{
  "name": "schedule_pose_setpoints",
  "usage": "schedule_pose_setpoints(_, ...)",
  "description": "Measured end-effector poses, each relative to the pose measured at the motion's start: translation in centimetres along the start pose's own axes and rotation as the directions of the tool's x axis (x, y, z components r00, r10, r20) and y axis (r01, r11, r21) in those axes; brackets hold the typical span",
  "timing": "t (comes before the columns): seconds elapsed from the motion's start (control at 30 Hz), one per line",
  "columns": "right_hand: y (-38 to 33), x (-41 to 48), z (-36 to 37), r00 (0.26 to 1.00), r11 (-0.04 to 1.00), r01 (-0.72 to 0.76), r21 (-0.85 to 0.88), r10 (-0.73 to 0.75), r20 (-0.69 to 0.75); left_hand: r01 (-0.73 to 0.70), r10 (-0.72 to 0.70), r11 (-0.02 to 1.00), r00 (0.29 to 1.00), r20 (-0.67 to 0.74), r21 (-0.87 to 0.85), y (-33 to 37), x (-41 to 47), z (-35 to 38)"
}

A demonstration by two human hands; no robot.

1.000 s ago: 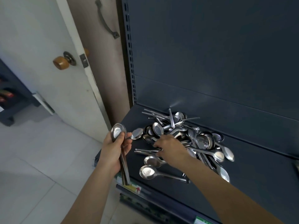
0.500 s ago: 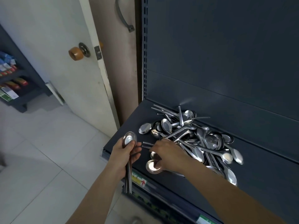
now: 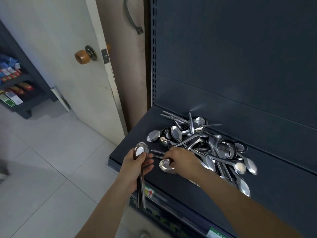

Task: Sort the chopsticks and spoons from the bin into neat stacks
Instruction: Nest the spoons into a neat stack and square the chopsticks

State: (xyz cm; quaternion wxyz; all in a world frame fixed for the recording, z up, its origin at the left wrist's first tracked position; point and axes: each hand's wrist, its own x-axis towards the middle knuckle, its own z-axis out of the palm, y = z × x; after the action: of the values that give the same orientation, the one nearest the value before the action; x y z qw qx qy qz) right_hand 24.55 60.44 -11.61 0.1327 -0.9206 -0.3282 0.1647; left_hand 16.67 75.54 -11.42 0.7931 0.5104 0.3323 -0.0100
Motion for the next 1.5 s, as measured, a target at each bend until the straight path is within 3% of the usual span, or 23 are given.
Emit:
schedule_pose_setpoints(0.13, -0.1, -0.3, -1.9, 0.986, 0.94, -0.047, 0.338, 0.097, -0.133, 0.012, -0.012, 0.999, 1.0, 0.008, -0.035, 0.2, 0.1, 0.7)
schedule_pose_setpoints(0.33, 0.8, -0.7, -5.5, 0.878, 0.686, -0.008, 0.728, 0.352, -0.323, 0.017, -0.011, 0.996, 0.998, 0.064, -0.087, 0.6, 0.0, 3.1)
schedule_pose_setpoints(0.5, 1.2, -1.9, -6.4, 0.837, 0.344, 0.016, 0.939, 0.509, -0.2, -0.002, 0.0, 1.0, 0.974, 0.225, 0.008, 0.9, -0.5, 6.6)
schedule_pose_setpoints(0.57, 1.2, -2.4, -6.0, 0.823, 0.268, 0.029, 0.963, 0.54, -0.175, 0.035, -0.055, 0.997, 0.944, 0.325, 0.066, 1.3, -1.4, 8.4)
schedule_pose_setpoints(0.67, 1.8, -3.5, -5.6, 0.757, 0.345, 0.047, 0.937, 0.6, -0.259, 0.09, -0.126, 0.991, 0.892, 0.434, 0.101, 1.2, -2.1, 10.8)
schedule_pose_setpoints(0.87, 3.9, -7.0, -4.9, 0.684, 0.746, -0.071, 0.662, 0.52, -0.512, -0.056, -0.085, 0.96, 0.875, 0.477, 0.273, -0.3, -2.4, 14.3)
schedule_pose_setpoints(1.0, 5.5, -9.4, -4.6, 0.656, 0.697, -0.121, 0.707, 0.591, -0.47, -0.15, -0.109, 0.902, 0.828, 0.55, 0.405, -1.3, -2.8, 16.5)
schedule_pose_setpoints(1.13, 7.0, -11.8, -4.9, 0.697, 0.667, -0.136, 0.733, 0.59, -0.408, -0.333, -0.127, 0.759, 0.767, 0.629, 0.559, -2.5, -3.6, 18.7)
schedule_pose_setpoints(1.33, 10.2, -16.4, -4.7, 0.688, 0.674, -0.197, 0.712, 0.612, -0.389, -0.633, -0.253, 0.363, 0.639, 0.726, 0.684, -3.9, -3.9, 21.6)
schedule_pose_setpoints(1.43, 12.0, -18.3, -3.7, 0.596, 0.634, -0.247, 0.733, 0.696, -0.401, -0.728, -0.363, 0.205, 0.564, 0.742, 0.654, -4.3, -4.1, 22.8)
schedule_pose_setpoints(1.5, 13.6, -19.7, -3.0, 0.486, 0.578, -0.278, 0.767, 0.773, -0.407, -0.811, -0.387, -0.003, 0.54, 0.748, 0.585, -4.7, -3.5, 23.7)
